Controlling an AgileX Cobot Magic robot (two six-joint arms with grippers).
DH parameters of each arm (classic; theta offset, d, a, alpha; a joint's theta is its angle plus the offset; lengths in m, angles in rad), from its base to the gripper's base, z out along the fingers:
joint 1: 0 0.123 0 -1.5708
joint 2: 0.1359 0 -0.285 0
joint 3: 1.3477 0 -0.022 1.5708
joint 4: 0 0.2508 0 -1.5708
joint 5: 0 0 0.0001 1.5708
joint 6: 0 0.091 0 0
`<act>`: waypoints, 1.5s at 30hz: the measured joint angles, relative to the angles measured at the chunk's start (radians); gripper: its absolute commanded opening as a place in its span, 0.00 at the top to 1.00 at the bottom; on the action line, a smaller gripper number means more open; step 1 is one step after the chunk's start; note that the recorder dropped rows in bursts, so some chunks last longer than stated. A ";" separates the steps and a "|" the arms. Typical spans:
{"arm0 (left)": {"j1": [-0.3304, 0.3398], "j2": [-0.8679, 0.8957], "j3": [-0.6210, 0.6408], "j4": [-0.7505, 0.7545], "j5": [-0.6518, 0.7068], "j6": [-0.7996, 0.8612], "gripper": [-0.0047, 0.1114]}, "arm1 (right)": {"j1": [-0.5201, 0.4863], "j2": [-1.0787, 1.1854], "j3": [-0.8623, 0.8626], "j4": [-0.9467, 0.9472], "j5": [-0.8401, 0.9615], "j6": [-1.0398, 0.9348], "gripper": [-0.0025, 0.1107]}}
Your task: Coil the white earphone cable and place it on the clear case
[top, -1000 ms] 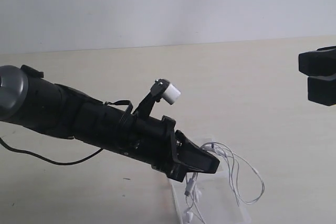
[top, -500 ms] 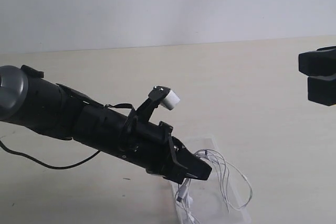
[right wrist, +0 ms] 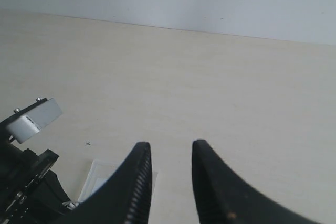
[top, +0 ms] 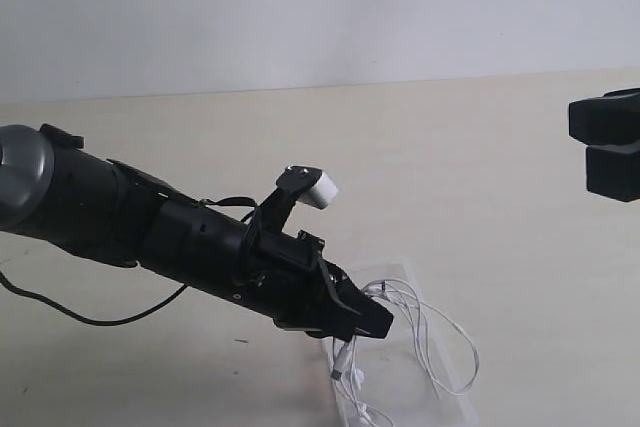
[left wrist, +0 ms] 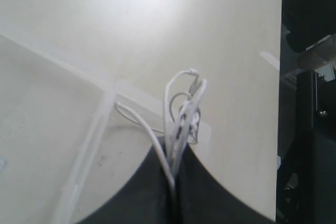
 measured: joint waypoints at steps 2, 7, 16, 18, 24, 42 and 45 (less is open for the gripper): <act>0.000 0.000 0.000 0.000 -0.001 -0.012 0.96 | 0.000 0.000 0.000 0.000 0.000 0.000 0.74; 0.000 0.000 0.000 0.011 -0.001 -0.023 0.96 | 0.000 0.000 0.000 0.000 0.000 0.000 0.74; 0.000 0.000 0.000 0.024 -0.004 -0.077 0.96 | 0.000 0.000 0.000 0.000 0.000 0.000 0.74; 0.000 0.000 0.000 0.029 -0.017 -0.095 0.96 | 0.000 0.000 0.000 0.000 0.000 0.000 0.74; 0.000 0.000 0.000 0.041 -0.049 -0.136 0.96 | 0.000 0.000 0.000 0.000 0.000 0.000 0.74; 0.000 0.000 0.000 0.055 -0.122 -0.228 0.96 | 0.000 0.000 0.000 0.006 -0.008 0.000 0.74; -0.006 0.000 0.000 0.055 -0.123 -0.251 0.96 | 0.000 0.000 0.000 0.006 -0.008 0.000 0.74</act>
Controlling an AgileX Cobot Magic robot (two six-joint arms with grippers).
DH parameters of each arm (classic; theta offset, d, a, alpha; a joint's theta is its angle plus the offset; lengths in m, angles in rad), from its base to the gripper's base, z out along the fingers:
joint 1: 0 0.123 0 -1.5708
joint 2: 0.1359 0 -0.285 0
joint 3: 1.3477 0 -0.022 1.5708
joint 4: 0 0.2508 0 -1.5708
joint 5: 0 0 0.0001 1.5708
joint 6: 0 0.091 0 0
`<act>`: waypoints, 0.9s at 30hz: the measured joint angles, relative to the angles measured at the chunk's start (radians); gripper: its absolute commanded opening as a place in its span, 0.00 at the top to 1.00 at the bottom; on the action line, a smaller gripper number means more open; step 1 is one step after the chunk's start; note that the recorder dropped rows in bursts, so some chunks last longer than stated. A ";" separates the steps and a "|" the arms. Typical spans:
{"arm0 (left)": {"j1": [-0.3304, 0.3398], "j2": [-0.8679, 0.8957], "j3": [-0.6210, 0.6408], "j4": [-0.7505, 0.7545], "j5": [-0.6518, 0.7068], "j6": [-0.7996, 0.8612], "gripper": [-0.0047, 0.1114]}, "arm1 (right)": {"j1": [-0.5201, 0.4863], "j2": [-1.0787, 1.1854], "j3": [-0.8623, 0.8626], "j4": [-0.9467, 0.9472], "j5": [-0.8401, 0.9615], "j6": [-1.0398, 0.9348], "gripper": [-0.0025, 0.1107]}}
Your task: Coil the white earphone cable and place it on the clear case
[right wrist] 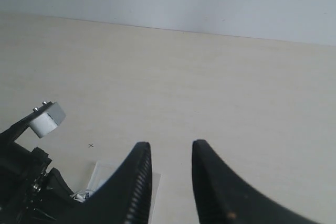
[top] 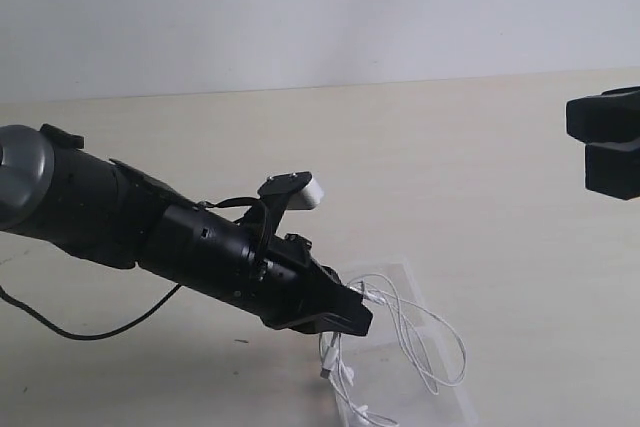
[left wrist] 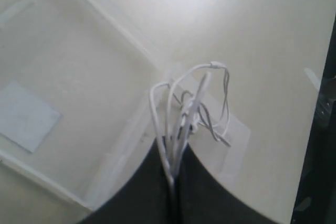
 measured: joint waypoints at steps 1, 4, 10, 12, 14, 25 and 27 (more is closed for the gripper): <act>-0.002 0.000 0.000 0.000 0.000 -0.005 0.96 | 0.000 0.000 0.000 0.002 0.000 0.000 0.74; -0.025 0.001 0.000 -0.002 -0.007 -0.018 0.96 | 0.000 0.000 0.000 0.002 -0.002 0.000 0.74; -0.075 0.001 -0.017 -0.008 -0.060 -0.053 0.96 | 0.000 0.000 0.000 0.002 -0.002 0.000 0.74; -0.075 0.001 -0.024 -0.012 -0.079 -0.079 0.96 | 0.000 0.000 0.000 0.002 -0.002 0.000 0.74; -0.075 0.001 -0.024 -0.008 -0.097 -0.105 0.96 | 0.000 0.000 0.000 0.002 -0.002 0.000 0.74; -0.075 0.001 -0.024 0.001 -0.102 -0.187 0.96 | 0.000 0.000 0.000 0.002 -0.002 0.000 0.74; -0.075 0.001 -0.024 0.001 -0.094 -0.185 0.96 | 0.000 0.000 0.000 0.002 -0.002 0.000 0.74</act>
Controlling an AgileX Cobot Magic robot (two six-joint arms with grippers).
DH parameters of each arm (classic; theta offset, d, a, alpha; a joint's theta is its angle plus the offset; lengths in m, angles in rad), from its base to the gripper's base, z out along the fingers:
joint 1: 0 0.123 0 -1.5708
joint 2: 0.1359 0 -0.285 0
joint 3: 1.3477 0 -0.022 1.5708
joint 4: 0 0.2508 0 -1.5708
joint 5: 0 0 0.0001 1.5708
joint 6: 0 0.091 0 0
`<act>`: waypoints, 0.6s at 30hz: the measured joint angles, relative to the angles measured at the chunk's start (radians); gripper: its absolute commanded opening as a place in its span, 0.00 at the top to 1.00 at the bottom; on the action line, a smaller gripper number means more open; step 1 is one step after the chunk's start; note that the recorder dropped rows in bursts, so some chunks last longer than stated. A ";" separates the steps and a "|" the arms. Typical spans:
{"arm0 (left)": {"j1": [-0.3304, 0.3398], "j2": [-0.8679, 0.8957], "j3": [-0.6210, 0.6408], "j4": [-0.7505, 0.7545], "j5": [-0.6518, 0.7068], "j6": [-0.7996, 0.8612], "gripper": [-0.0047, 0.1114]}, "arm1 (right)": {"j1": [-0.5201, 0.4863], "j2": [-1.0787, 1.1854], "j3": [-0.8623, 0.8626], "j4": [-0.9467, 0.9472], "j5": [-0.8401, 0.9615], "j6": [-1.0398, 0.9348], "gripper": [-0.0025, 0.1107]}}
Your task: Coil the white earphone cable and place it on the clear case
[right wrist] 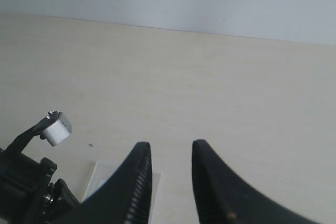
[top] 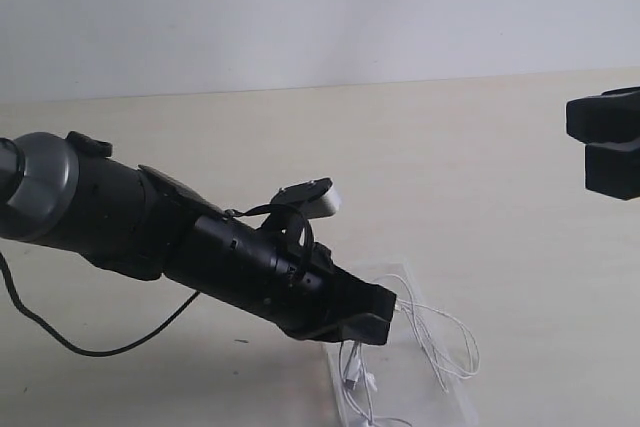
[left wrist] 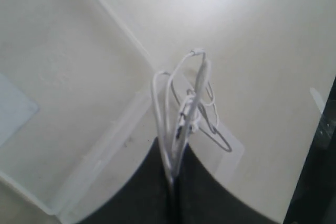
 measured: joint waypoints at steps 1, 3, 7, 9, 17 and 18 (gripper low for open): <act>0.000 0.000 0.000 0.000 0.004 0.000 0.96 | 0.000 0.000 0.000 0.000 0.000 0.000 0.74; 0.000 -0.002 0.000 0.000 0.016 0.000 0.96 | 0.000 0.000 0.000 0.000 0.000 0.000 0.74; 0.000 -0.024 0.000 0.003 0.021 -0.002 0.96 | 0.000 0.000 0.000 0.000 0.000 0.000 0.74; 0.000 -0.042 0.000 0.008 0.021 -0.002 0.96 | 0.000 0.000 0.000 0.000 0.000 0.000 0.74; 0.000 -0.058 0.026 0.036 0.009 -0.008 0.96 | 0.000 0.000 0.000 0.000 0.000 0.000 0.74; 0.000 -0.058 0.031 0.038 0.006 -0.008 0.96 | 0.000 0.000 0.000 0.000 0.000 0.000 0.74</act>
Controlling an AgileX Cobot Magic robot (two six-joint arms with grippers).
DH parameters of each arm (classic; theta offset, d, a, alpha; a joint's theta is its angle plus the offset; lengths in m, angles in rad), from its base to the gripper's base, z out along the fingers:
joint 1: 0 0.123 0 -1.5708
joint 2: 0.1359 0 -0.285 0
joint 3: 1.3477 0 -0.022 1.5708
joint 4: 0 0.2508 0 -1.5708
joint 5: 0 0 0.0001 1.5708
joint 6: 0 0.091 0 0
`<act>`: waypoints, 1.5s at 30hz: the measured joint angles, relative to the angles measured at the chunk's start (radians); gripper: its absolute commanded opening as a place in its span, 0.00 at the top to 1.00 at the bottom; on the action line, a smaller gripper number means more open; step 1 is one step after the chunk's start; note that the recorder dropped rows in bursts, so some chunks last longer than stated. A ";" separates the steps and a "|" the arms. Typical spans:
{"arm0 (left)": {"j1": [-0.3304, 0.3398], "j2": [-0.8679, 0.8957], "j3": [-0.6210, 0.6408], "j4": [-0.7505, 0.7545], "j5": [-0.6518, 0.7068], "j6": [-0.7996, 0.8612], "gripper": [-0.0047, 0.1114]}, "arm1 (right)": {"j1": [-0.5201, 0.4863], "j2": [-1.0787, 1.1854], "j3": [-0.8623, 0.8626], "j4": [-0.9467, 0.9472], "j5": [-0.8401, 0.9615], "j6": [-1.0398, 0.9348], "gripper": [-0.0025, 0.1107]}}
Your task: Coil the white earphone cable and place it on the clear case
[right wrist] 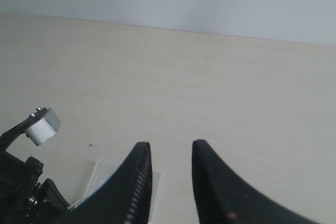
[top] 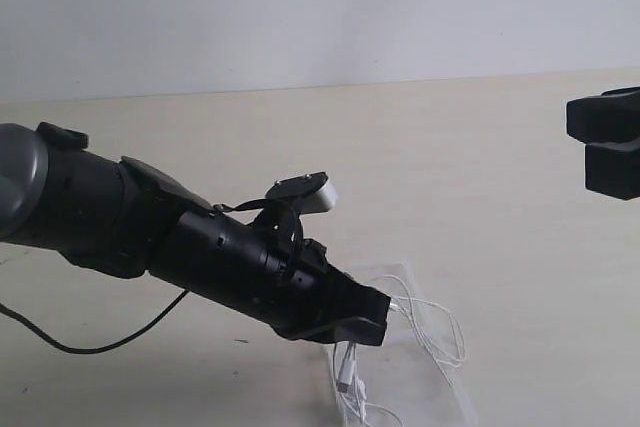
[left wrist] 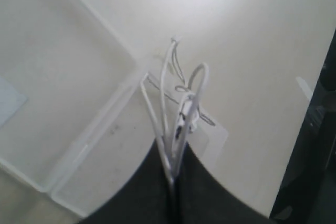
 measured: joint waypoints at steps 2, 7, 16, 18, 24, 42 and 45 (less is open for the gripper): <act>0.000 0.000 0.003 0.005 -0.007 0.000 0.96 | 0.000 0.000 0.000 0.000 0.000 0.000 0.74; 0.000 -0.004 0.003 -0.012 -0.007 0.039 0.96 | 0.000 0.000 0.000 0.000 0.000 0.000 0.74; 0.000 -0.130 0.007 0.111 -0.009 0.020 0.96 | 0.000 0.000 0.000 0.000 0.000 0.000 0.74; 0.000 -0.170 0.007 0.204 -0.009 -0.035 0.96 | 0.000 0.000 0.000 0.000 0.000 0.000 0.74; 0.000 -0.249 -0.053 0.679 0.054 -0.379 0.96 | 0.000 0.000 0.000 0.000 0.000 0.000 0.74; -0.021 -0.218 -0.406 1.313 0.569 -0.676 0.96 | 0.000 0.000 0.000 0.000 0.000 0.000 0.74; -0.059 -0.168 -0.429 1.358 0.592 -0.676 0.96 | 0.000 0.000 0.000 0.000 0.000 0.000 0.74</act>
